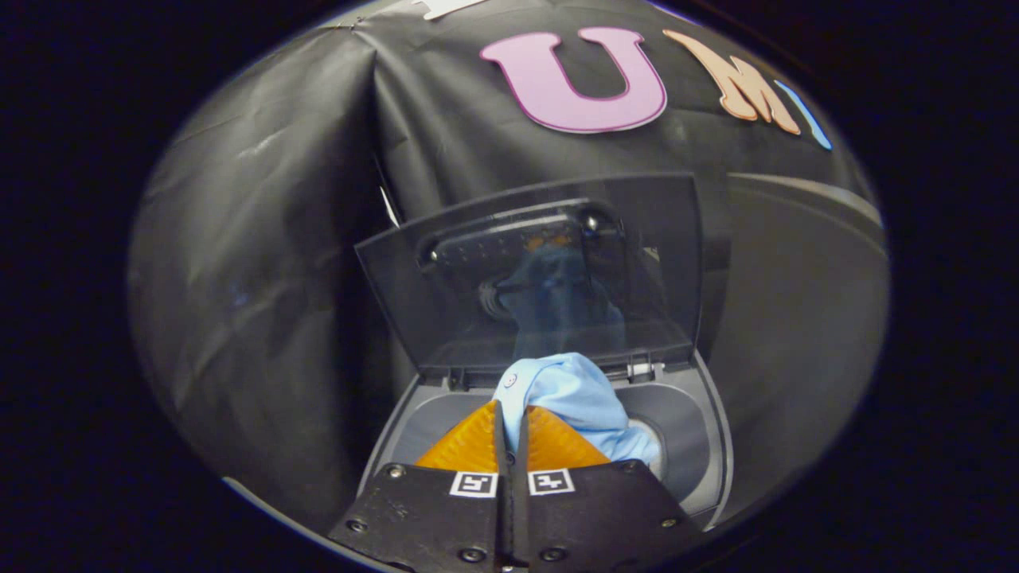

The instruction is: Put the clothes into the washing machine and then close the washing machine lid.

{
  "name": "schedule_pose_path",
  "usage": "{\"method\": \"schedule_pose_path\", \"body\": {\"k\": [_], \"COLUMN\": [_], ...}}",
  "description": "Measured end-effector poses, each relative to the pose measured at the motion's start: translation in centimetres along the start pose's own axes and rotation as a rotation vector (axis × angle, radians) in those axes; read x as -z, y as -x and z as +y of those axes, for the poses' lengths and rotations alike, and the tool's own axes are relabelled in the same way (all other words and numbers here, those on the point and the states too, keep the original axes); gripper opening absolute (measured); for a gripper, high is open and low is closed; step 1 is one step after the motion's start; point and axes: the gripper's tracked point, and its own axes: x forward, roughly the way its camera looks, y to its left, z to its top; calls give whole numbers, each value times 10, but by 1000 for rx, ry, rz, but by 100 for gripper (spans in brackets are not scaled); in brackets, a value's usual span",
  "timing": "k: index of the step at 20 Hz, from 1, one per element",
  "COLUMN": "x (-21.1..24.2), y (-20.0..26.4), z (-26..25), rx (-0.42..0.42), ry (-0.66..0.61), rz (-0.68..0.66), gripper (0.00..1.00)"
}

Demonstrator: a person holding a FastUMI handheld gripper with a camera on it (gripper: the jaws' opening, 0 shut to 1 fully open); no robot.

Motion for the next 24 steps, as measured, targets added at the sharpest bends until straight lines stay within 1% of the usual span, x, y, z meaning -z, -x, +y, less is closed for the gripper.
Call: {"method": "schedule_pose_path", "body": {"k": [5,7,9,13,17,21,23,24], "x": [46,61,76,79,80,80,76,71], "y": [-29,-33,-33,-34,-35,-29,-25,-22], "z": [-13,-22,-21,-23,-25,-29,-38,-39], "rx": [28,90,103,114,129,143,203,214], "ry": [-18,-11,-9,-23,-22,-9,30,55], "rz": [94,144,205,236,233,217,194,182], "gripper": [0,1,2,2,10,60,85,92]}}
